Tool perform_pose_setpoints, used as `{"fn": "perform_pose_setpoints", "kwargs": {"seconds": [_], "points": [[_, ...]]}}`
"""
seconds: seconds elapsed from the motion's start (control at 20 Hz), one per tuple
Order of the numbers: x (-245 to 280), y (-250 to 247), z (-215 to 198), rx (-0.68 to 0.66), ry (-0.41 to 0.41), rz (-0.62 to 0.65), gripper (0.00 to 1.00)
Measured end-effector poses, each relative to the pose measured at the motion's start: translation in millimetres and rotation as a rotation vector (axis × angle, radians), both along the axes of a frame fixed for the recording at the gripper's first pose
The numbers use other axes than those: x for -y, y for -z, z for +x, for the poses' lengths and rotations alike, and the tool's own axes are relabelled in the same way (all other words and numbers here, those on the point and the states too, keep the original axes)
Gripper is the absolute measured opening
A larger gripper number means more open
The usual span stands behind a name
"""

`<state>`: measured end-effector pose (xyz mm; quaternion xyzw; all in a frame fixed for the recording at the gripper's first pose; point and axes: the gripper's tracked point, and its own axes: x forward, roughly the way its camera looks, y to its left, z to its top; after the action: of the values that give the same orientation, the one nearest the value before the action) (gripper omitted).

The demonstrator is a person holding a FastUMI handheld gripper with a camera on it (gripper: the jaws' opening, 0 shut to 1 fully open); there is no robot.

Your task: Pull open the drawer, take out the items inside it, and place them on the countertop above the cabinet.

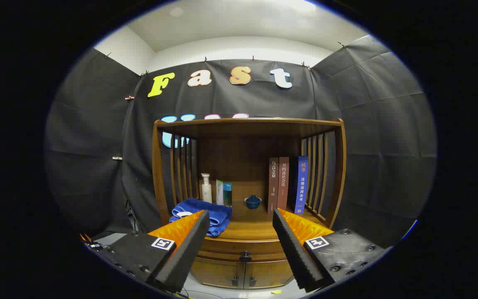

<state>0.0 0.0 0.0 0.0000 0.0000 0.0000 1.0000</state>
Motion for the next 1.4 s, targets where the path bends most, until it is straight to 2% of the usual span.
{"fn": "perform_pose_setpoints", "kwargs": {"seconds": [0.65,1.4], "points": [[1.1,-2.6,-0.5,0.024,0.015,0.013,0.98],[0.0,6.5,-3.3,-0.017,0.024,0.014,0.98]]}}
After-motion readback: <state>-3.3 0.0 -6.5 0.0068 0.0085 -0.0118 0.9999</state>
